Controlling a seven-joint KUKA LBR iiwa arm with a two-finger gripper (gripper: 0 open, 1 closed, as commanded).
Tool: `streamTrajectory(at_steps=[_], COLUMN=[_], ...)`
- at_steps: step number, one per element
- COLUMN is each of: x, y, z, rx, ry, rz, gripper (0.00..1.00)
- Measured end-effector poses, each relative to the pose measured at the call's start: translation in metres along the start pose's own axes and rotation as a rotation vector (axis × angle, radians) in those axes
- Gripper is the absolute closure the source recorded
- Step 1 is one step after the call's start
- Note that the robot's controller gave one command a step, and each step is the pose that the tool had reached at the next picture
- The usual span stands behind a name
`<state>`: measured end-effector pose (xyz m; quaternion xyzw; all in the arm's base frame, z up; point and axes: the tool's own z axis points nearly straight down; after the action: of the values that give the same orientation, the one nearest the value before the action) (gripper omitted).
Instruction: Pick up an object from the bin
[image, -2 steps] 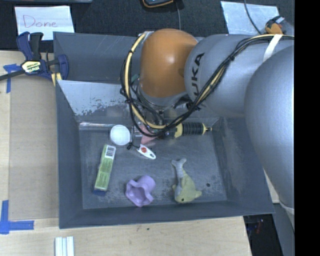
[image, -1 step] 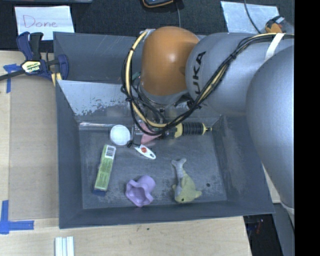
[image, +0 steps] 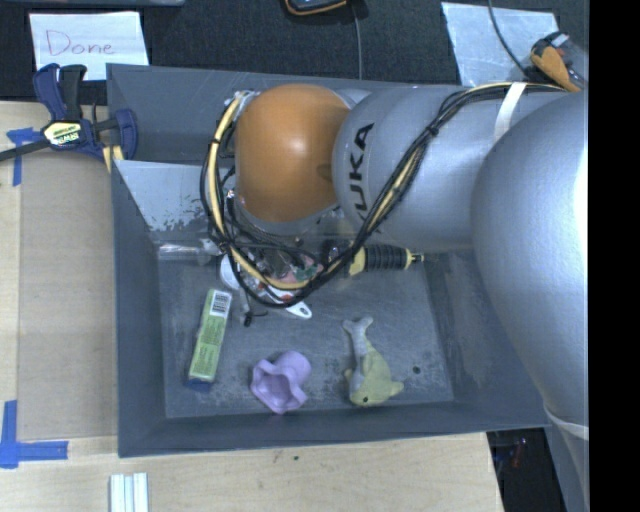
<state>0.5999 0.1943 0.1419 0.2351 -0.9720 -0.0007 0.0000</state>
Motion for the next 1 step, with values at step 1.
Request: streamTrajectory(at_steps=[1], x=[0.0049], y=[-0.0079], z=[0.0130], rx=[0.002], ry=[-0.003], rz=[-0.012], gripper=[0.00])
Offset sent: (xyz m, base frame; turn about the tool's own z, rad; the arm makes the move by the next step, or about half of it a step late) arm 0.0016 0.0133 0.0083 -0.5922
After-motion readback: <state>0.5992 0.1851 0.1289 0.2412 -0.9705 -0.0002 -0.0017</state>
